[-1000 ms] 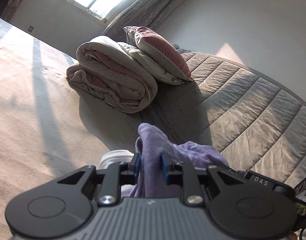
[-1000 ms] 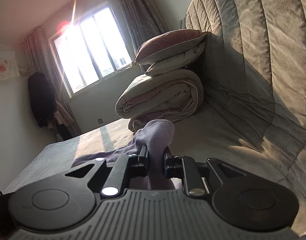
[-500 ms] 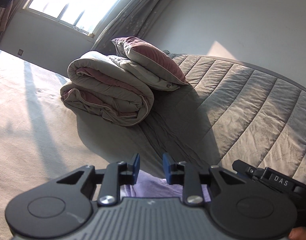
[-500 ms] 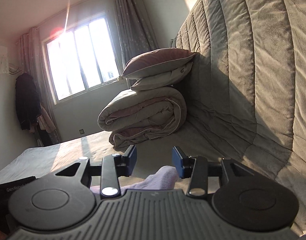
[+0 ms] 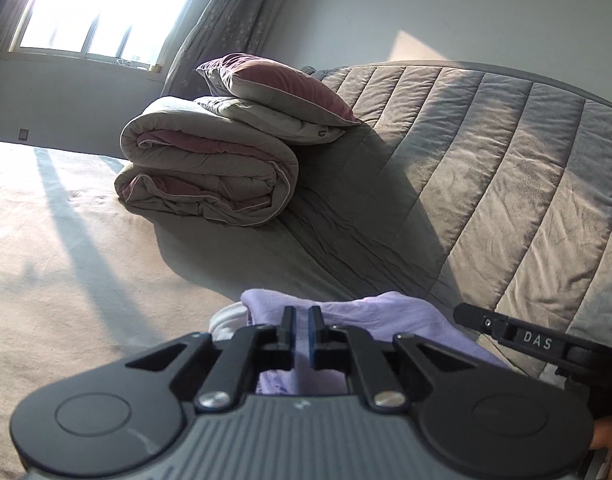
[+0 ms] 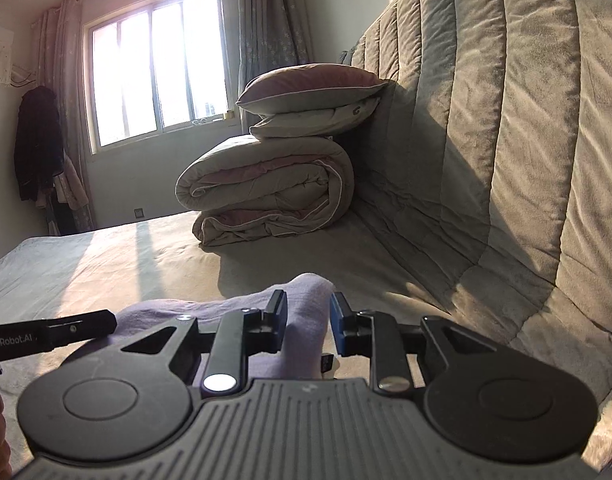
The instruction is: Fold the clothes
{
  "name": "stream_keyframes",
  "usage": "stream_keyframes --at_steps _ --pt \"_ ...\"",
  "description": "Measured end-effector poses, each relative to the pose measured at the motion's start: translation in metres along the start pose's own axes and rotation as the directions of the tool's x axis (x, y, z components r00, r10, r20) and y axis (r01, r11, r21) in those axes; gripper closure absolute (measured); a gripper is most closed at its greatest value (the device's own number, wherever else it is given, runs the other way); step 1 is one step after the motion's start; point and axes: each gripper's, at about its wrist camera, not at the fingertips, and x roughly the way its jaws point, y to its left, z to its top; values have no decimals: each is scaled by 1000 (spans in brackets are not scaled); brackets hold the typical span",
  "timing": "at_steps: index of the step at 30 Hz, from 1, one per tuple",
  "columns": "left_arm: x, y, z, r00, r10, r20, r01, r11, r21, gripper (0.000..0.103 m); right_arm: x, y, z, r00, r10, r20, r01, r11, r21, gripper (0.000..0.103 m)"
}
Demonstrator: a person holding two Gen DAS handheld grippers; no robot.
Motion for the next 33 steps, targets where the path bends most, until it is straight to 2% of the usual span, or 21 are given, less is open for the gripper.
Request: stream_keyframes --at_steps 5,8,11,14,16,17,19,22,23,25,29,30,31,33 --pt "-27 -9 5 997 46 -58 -46 999 6 94 -30 8 11 1000 -22 3 22 999 31 73" --pt "-46 -17 3 994 70 -87 -67 997 41 92 -53 20 14 999 -46 8 46 998 33 72" --pt "-70 -25 2 991 85 -107 -79 995 58 86 -76 30 15 998 -63 10 62 997 53 70" --pt "-90 -32 2 986 99 -131 -90 994 69 74 -98 40 14 998 -70 6 69 995 73 66" --pt "-105 -37 1 982 101 -157 -90 993 74 61 -114 50 12 997 -77 -7 77 996 51 64" --pt "-111 -38 1 980 101 -170 -90 993 73 59 -122 55 10 996 -85 -8 85 995 46 64" --pt "-124 -42 0 976 102 -192 -89 993 73 49 -136 62 5 995 -100 -11 101 994 49 57" --pt "-146 -48 -5 970 124 -210 -107 990 91 34 -154 68 -6 993 -110 -44 114 990 89 51" --pt "-152 -49 -7 968 134 -214 -115 989 98 32 -159 69 -11 992 -114 -57 119 987 104 49" --pt "-162 -50 -12 963 149 -226 -127 986 107 20 -167 73 -20 989 -125 -83 134 984 116 39" --pt "-179 -47 -22 945 181 -271 -156 981 112 5 -183 83 -41 978 -158 -137 172 980 101 20" --pt "-182 -46 -25 940 195 -280 -167 979 120 1 -187 86 -46 978 -157 -139 171 980 97 11" --pt "-184 -46 -27 935 207 -288 -176 976 129 1 -191 89 -50 978 -153 -141 167 982 92 1" --pt "-187 -47 -31 923 237 -303 -198 968 152 1 -197 97 -55 979 -150 -139 160 985 67 0"
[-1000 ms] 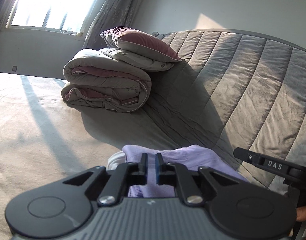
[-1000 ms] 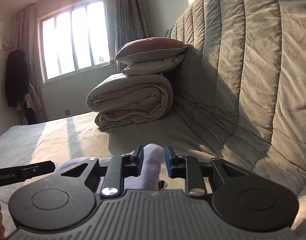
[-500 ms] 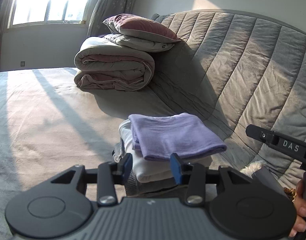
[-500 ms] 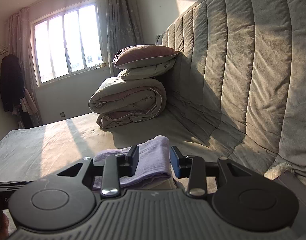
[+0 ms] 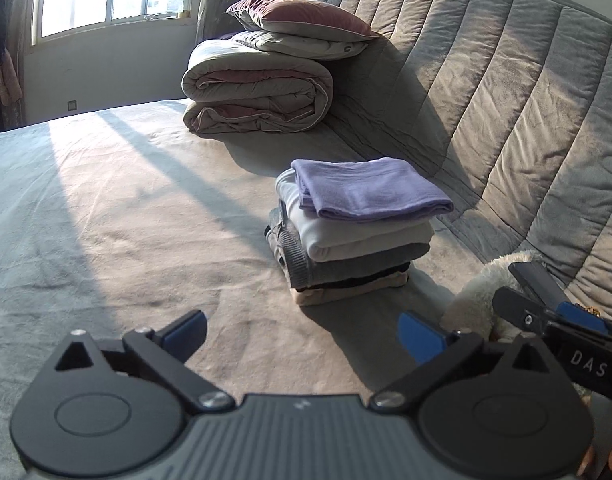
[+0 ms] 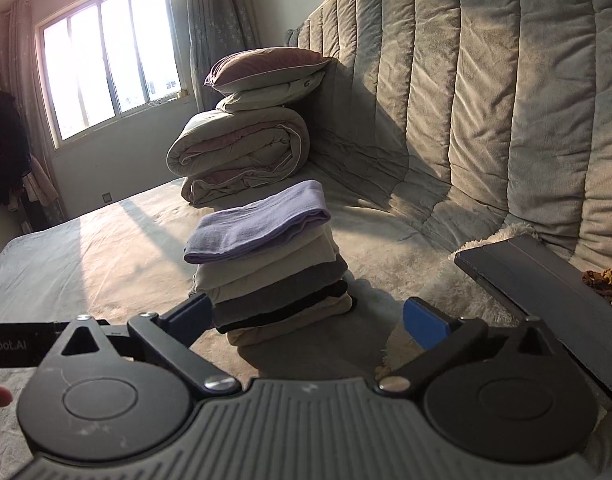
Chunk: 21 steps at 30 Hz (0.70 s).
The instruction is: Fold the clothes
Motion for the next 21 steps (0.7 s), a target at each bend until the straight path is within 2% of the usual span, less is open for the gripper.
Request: stream_keyframes --at_steps 4,9,21 --pt "-1 -5 -5 999 33 -10 -33 999 10 1 -5 12 8 998 -43 -40 40 996 -85 0" --pt "2 -10 -12 999 35 -20 -35 999 -4 1 -19 4 10 998 -44 -50 42 999 -34 0" --pt "-5 -21 -17 999 38 -18 -37 998 42 1 -28 12 5 996 -54 -74 49 996 -73 0"
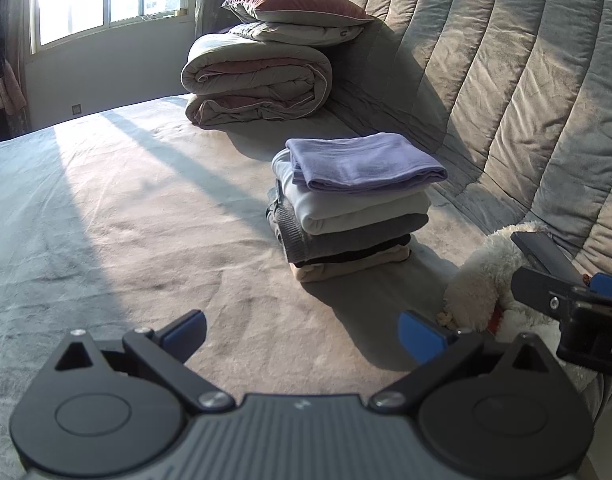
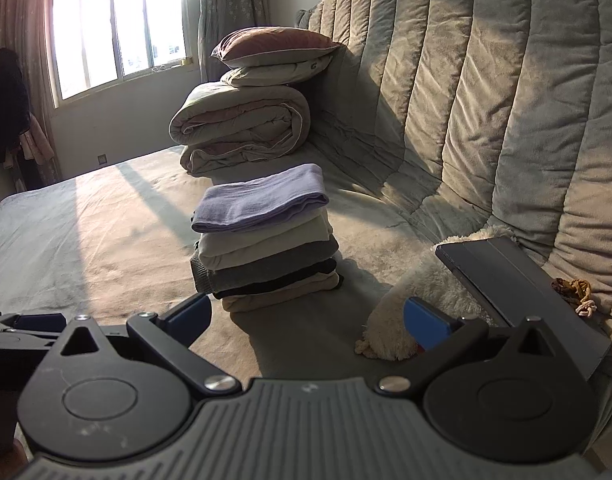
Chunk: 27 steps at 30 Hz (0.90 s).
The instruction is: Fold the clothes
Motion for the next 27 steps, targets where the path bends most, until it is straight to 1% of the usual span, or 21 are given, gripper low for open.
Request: stream_keyframes --at_steps 8,27 --pt "-4 4 -2 1000 8 -4 -8 1000 -9 1 -4 2 -1 1000 3 10 -3 1000 0 0" --pt "-7 5 -2 1000 0 -8 0 1000 -11 1 -4 5 -2 1000 1 9 -1 1000 -11 0"
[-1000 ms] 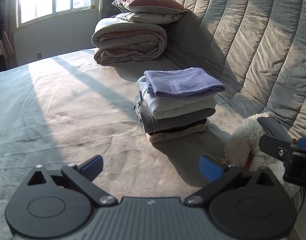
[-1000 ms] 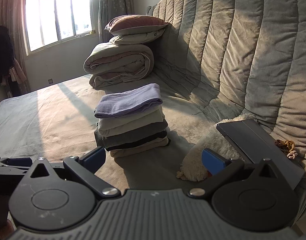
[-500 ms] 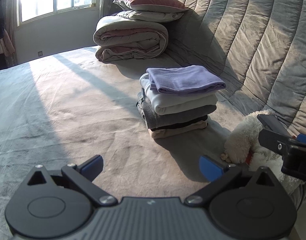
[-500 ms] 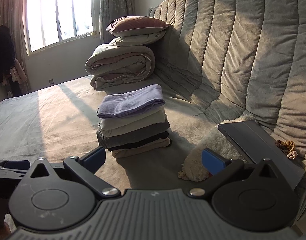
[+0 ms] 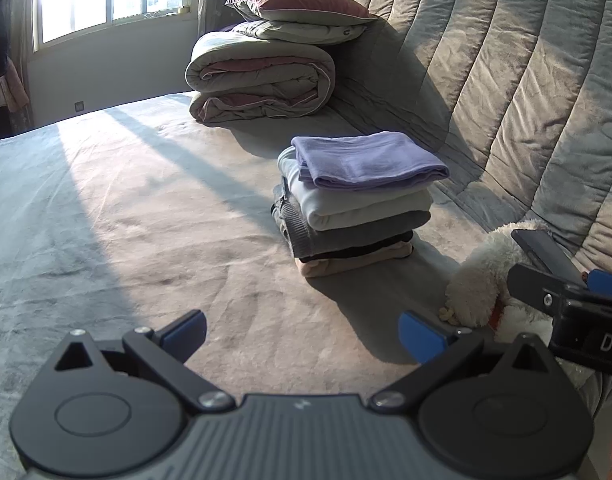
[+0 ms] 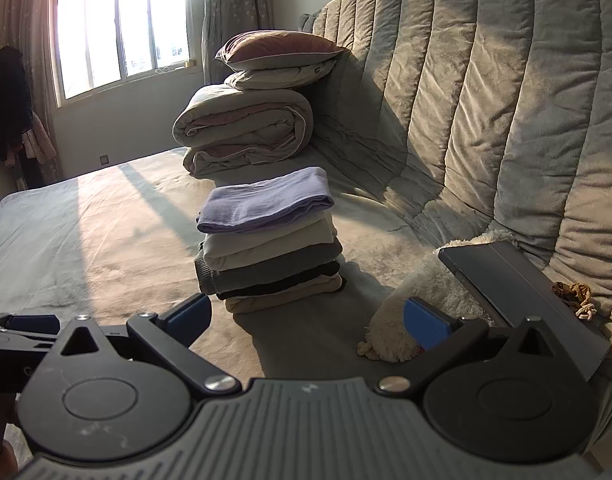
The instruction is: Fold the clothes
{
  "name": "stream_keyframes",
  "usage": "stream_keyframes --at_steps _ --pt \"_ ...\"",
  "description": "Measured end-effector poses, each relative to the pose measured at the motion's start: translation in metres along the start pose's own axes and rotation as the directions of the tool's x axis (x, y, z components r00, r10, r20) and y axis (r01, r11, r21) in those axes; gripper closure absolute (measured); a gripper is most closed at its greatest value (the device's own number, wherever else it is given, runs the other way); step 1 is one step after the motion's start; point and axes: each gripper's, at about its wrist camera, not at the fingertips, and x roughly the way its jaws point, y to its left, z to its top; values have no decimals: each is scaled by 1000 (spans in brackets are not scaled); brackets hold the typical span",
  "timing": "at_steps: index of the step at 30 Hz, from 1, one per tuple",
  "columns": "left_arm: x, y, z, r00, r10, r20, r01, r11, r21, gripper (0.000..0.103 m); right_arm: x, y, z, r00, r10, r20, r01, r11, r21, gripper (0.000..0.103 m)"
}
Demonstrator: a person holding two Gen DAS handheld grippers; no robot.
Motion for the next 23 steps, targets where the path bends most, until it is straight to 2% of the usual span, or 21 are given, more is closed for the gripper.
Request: stream_keyframes --at_steps 23 --pt "-1 15 0 1000 12 -8 -12 1000 -14 1 5 13 -1 1000 -14 -6 14 1000 -25 0"
